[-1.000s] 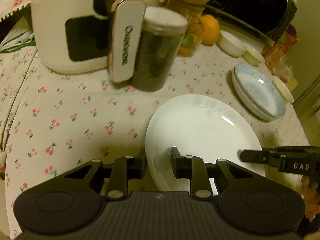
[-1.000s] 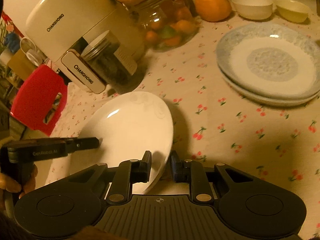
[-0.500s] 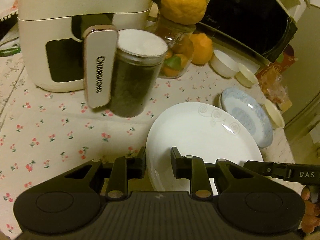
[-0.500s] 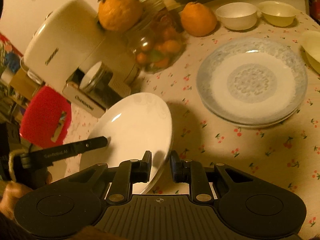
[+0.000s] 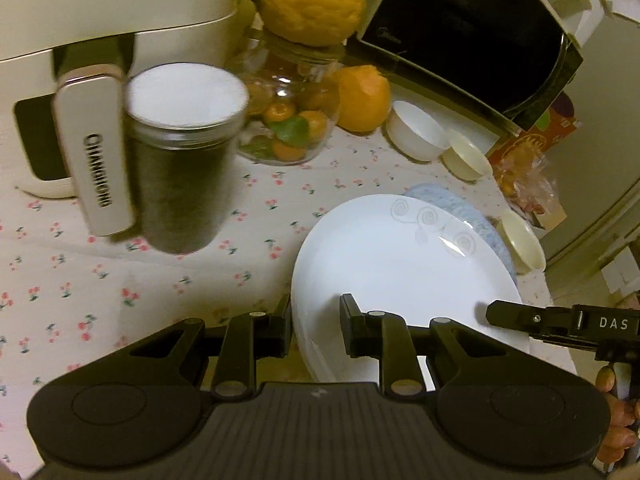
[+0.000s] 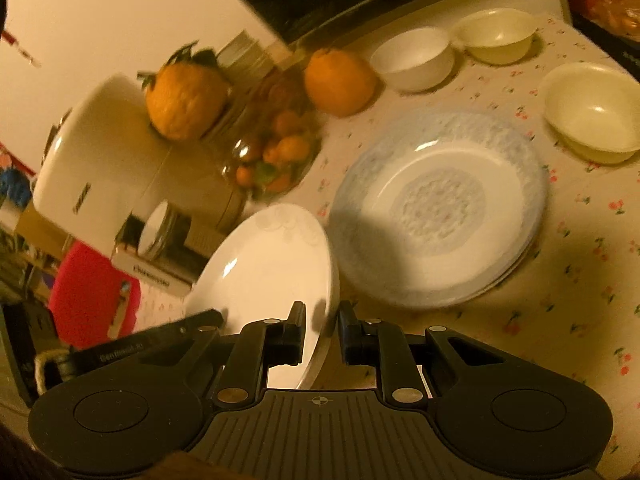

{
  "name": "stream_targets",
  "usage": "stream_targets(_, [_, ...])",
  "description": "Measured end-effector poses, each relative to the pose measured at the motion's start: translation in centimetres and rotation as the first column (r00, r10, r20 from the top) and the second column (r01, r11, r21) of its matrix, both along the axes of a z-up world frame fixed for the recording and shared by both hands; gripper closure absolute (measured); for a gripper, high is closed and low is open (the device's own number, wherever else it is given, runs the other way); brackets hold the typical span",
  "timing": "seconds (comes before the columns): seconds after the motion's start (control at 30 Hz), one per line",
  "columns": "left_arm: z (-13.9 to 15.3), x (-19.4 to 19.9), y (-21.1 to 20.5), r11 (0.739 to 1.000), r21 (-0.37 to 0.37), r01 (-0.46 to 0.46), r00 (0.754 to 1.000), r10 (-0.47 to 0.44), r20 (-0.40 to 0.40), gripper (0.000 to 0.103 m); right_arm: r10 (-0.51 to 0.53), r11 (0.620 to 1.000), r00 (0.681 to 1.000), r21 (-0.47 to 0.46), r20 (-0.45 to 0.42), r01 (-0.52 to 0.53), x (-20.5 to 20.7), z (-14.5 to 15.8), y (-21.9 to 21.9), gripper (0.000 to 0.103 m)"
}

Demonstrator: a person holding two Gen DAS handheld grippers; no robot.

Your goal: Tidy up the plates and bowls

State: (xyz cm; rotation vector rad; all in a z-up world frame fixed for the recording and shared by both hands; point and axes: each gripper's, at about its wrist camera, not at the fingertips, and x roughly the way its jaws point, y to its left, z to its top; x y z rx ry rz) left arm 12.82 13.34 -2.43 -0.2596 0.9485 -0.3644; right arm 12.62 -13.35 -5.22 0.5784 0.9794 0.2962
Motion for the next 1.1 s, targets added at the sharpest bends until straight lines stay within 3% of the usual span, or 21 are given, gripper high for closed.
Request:
stream_targets(0.17, [0.1,0.8,-1.6,0.999,-0.050,-0.020,1.000,0.021,0.005,0.083,-0.059,0.998,0.998,0.020,-0.011,0.059,1.1,-0.1,-2.3,0.086])
stream_targets(0.53, [-0.1,2.5,-5.7,0.996,-0.083,-0.033,0.999,0.034,0.003,0.083,-0.199,0.977,0.980,0.067,-0.024,0.200,2.9,-0.6,-7.2,0.086])
stream_targets(1.1, [-1.0,3.6,-9.3,0.997,0.005,-0.073,0.996,0.072,0.046,0.083,-0.275,0.959,0.960,0.057,-0.043,0.278,4.3,-2.2,-9.1,0.086])
